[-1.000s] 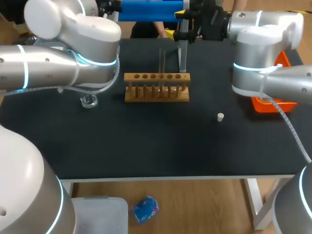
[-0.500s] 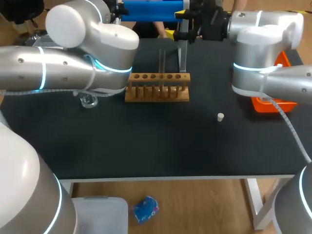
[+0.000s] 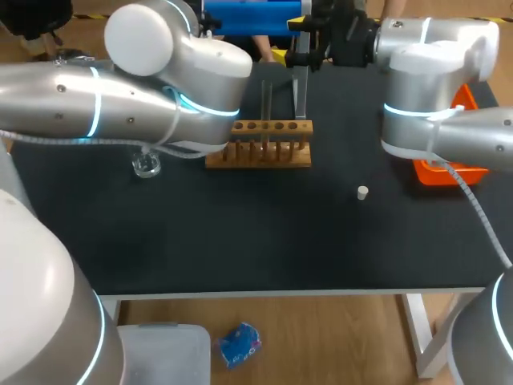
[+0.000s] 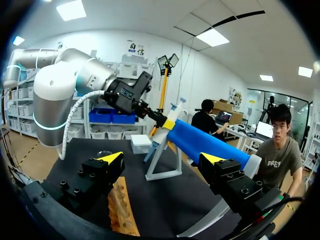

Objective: Invert the test tube, pick up the pipette, mount the tip to pipette, aspirate from beaker and dispense into the tube, eject the tip, return the pipette, and cap with the stopper.

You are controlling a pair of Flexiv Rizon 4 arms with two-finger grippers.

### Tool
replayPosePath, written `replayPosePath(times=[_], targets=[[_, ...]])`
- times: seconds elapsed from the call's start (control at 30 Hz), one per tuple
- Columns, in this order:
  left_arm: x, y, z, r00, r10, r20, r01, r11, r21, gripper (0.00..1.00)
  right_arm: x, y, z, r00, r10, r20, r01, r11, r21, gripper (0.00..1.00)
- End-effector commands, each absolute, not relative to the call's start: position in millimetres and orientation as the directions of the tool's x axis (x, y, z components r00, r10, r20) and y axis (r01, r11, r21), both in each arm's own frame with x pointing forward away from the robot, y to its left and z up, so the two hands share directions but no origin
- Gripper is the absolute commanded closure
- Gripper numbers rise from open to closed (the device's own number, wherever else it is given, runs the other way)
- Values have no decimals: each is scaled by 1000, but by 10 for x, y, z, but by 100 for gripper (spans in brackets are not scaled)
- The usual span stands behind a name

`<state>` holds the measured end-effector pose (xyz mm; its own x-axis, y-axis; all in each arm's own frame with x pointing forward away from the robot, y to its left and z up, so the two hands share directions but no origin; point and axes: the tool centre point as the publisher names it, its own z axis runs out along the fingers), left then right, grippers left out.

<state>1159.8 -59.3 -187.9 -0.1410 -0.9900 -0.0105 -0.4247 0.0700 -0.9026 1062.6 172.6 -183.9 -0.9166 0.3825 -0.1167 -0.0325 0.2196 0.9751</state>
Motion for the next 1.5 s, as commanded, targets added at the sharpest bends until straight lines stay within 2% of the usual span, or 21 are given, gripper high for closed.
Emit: replayPosePath(times=[0.03,1.5], targets=[[11653,-638,-1859,-101,-995,-26,-453,70,-889,100,10623,1720,-1834,-917,381,-116,-32,221,975,0],[11648,-601,-2149,-38,-999,-3,-572,24,-820,100,10623,1720,-1834,-917,381,-116,-32,221,975,0]])
